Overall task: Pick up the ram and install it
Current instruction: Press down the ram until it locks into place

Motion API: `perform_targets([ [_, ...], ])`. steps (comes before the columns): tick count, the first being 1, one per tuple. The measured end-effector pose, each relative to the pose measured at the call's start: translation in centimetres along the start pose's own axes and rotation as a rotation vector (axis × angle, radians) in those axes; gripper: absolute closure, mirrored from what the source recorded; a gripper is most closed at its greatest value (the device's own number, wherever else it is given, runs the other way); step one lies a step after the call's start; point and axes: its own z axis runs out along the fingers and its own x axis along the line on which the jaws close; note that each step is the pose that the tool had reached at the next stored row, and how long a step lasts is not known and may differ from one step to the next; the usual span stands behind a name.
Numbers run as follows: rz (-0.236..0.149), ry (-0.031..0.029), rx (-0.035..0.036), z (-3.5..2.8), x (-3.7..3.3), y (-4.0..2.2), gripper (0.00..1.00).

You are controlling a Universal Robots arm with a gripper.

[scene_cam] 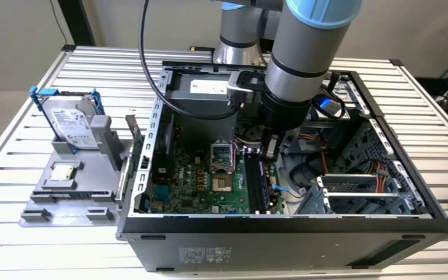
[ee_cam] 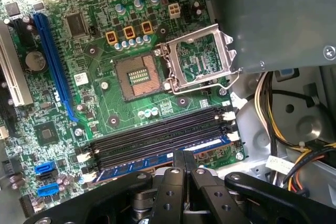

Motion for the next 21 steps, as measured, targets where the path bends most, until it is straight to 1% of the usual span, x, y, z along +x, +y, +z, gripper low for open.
perform_targets([
  [12, -0.015, 0.0006, -0.0003, -0.01, 0.00, 0.00, 1.00],
  [21, -0.059, 0.0013, -0.0012, -0.01, 0.00, 0.00, 1.00],
])
